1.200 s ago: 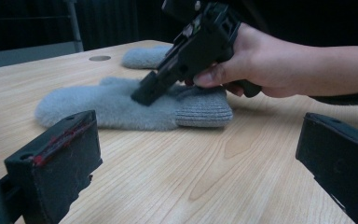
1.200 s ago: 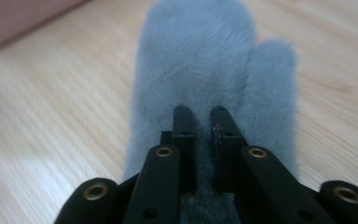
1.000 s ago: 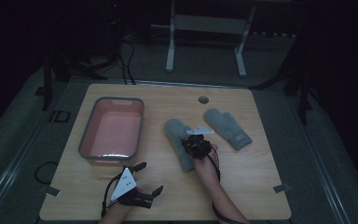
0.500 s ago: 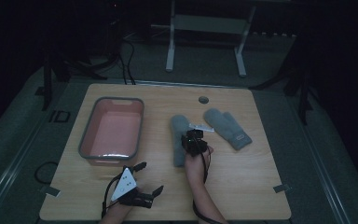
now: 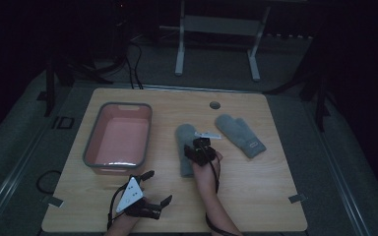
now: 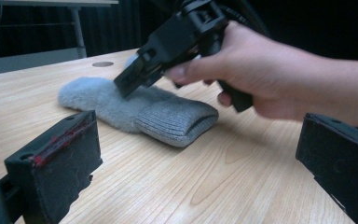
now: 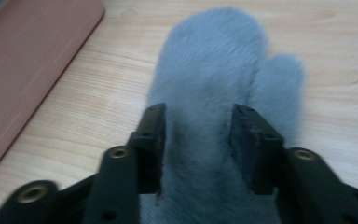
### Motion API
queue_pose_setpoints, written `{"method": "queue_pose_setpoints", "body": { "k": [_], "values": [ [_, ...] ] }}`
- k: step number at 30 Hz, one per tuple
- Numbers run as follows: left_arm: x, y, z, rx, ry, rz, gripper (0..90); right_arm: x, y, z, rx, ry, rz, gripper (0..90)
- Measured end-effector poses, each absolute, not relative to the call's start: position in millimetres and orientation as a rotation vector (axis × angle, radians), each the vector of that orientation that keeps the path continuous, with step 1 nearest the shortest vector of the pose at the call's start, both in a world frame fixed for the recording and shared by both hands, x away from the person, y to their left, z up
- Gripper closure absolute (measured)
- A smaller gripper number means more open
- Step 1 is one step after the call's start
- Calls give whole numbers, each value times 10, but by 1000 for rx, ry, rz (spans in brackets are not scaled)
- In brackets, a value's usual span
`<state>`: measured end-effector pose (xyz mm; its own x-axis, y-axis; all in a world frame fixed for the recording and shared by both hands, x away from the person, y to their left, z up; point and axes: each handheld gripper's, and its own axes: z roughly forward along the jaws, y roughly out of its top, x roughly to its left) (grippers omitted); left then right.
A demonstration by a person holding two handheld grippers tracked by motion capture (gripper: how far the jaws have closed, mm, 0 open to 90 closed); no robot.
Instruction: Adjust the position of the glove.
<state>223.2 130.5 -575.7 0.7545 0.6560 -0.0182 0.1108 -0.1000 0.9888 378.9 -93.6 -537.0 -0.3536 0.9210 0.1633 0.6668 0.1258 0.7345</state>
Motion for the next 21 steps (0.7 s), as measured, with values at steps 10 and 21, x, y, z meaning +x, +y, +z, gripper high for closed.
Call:
{"method": "queue_pose_setpoints", "body": {
  "k": [10,21],
  "values": [
    [2234,1295,-5757,1642,600,510,3,3776,-1692,-5108,1286,2186,1128,440],
    [2241,1293,-5754,1649,605,501,3,3966,-2651,-5034,1176,2210,991,530]
  ]
}}
